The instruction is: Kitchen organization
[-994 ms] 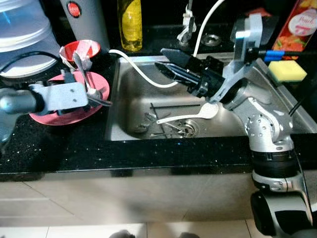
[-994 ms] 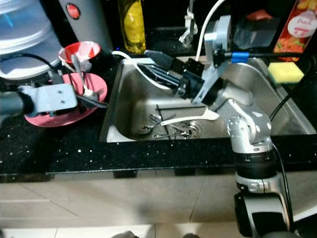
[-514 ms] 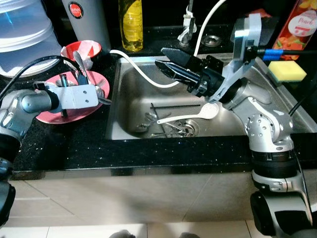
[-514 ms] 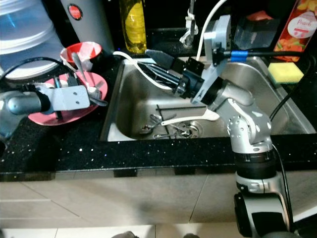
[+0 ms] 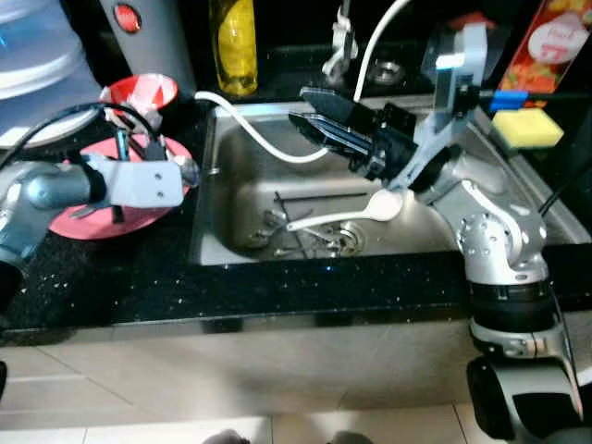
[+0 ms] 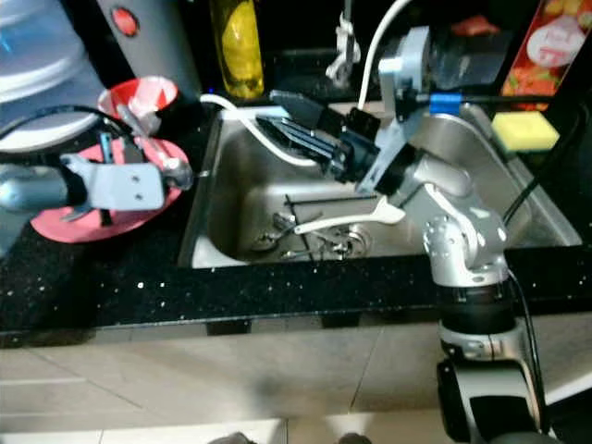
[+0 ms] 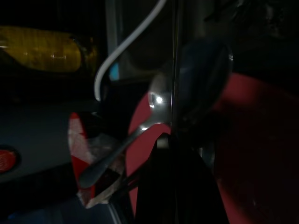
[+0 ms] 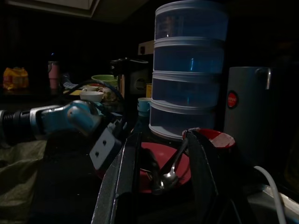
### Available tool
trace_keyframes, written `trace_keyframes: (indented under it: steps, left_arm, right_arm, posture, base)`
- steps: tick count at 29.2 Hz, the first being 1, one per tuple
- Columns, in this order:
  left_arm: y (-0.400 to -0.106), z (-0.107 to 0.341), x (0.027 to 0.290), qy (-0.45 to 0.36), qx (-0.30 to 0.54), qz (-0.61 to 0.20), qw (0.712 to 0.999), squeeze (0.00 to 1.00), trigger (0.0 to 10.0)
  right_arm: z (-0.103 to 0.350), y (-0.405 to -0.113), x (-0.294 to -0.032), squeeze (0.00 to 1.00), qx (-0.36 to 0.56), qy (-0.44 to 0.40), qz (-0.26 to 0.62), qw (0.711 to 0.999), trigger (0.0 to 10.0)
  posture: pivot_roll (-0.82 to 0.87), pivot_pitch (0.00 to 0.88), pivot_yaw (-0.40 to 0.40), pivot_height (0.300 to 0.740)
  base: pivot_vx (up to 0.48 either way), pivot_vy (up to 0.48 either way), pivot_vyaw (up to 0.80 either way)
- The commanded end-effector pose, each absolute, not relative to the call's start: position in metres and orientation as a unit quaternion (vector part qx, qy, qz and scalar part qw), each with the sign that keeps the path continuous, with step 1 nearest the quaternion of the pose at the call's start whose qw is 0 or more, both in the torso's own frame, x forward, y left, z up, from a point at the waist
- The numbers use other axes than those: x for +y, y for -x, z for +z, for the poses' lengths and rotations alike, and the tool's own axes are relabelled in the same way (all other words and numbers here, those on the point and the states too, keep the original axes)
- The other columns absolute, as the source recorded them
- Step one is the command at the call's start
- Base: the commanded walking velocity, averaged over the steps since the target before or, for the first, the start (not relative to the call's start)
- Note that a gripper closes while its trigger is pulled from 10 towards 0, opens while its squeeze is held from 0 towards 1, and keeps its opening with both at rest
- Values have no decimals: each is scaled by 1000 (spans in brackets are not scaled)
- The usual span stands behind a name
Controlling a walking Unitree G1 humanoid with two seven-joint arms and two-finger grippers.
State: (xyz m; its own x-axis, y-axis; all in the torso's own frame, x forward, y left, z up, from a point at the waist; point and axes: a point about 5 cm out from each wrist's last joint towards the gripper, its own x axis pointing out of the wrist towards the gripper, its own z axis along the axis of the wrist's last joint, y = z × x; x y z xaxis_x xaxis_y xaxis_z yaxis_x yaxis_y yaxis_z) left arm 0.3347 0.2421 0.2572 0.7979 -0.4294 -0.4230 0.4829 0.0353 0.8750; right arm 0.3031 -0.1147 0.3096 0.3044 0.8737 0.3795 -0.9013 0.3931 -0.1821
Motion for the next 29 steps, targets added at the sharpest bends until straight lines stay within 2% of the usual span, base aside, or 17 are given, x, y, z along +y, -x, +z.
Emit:
trace_keyframes:
  steps: [1, 3, 8, 11, 13, 14, 15, 17, 20, 21, 22, 23, 25, 26, 27, 28, 29]
  left_arm:
    - [-321, 281, 245, -626, 10, -317, 713, 0, 10000]
    - [-308, 305, 237, -641, -22, -316, 699, 0, 10000]
    - [-308, 321, 223, -643, -60, -314, 696, 0, 10000]
    - [-319, 332, 202, -626, -115, -308, 707, 0, 10000]
    - [-322, 334, 198, -621, -125, -305, 712, 0, 10000]
    - [-328, 336, 192, -607, -137, -296, 725, 0, 10000]
    - [-328, 336, 192, -607, -137, -296, 725, 0, 10000]
    - [-344, 338, 181, -567, -158, -274, 761, 0, 10000]
    - [-344, 338, 181, -567, -158, -274, 761, 0, 10000]
    - [-352, 339, 174, -532, -169, -265, 786, 0, 10000]
    - [-352, 339, 174, -532, -169, -265, 786, 0, 10000]
    - [-364, 339, 164, -480, -177, -260, 819, 0, 10000]
    - [-364, 339, 164, -480, -177, -260, 819, 0, 10000]
    - [-375, 332, 149, -421, -171, -275, 847, 0, 10000]
    - [-375, 332, 149, -421, -171, -275, 847, 0, 10000]
    - [-382, 324, 136, -382, -163, -293, 861, 0, 10000]
    - [-386, 311, 119, -362, -147, -320, 863, 0, 10000]
  right_arm:
    - [312, -301, -115, 0, -220, -33, 551, 805, 10000]
    - [311, -303, -113, 0, -219, -35, 555, 802, 10000]
    - [313, -304, -111, 0, -220, -34, 560, 798, 10000]
    - [313, -313, -114, 0, -219, -20, 531, 819, 10000]
    - [313, -316, -116, 0, -219, -16, 519, 826, 10000]
    - [312, -324, -121, 0, -213, -4, 485, 848, 10000]
    - [312, -324, -121, 0, -213, -4, 485, 848, 10000]
    - [310, -339, -138, 0, -201, 15, 410, 889, 10000]
    - [310, -339, -138, 0, -201, 15, 410, 889, 10000]
    - [310, -343, -150, 0, -197, 23, 381, 903, 10000]
    - [310, -343, -150, 0, -197, 23, 381, 903, 10000]
    - [308, -345, -164, 0, -194, 35, 351, 915, 10000]
    - [308, -345, -164, 0, -194, 35, 351, 915, 10000]
    - [306, -344, -182, 0, -187, 54, 320, 927, 10000]
    - [306, -344, -182, 0, -187, 54, 320, 927, 10000]
    - [303, -342, -194, 0, -181, 70, 300, 934, 10000]
    - [298, -338, -202, 0, -172, 85, 292, 937, 10000]
  posture:
    - [39, 63, 40, 740]
    - [51, 60, 32, 740]
    - [56, 57, 27, 740]
    - [51, 52, 29, 740]
    - [51, 52, 29, 740]
    - [42, 48, 37, 740]
    - [42, 48, 37, 740]
    - [16, 41, 54, 740]
    - [16, 41, 54, 740]
    - [7, 38, 61, 740]
    - [7, 38, 61, 740]
    - [-13, 32, 74, 740]
    - [-13, 32, 74, 740]
    - [-30, 29, 85, 740]
    - [-30, 29, 85, 740]
    - [-42, 27, 93, 740]
    - [-62, 24, 108, 740]
  base:
    - [0, 0, 0]
    - [0, 0, 0]
    - [0, 0, 0]
    - [0, 0, 0]
    - [0, 0, 0]
    - [0, 0, 0]
    - [0, 0, 0]
    - [0, 0, 0]
    - [0, 0, 0]
    - [0, 0, 0]
    - [0, 0, 0]
    - [0, 0, 0]
    - [0, 0, 0]
    - [0, 0, 0]
    - [0, 0, 0]
    - [0, 0, 0]
    - [0, 0, 0]
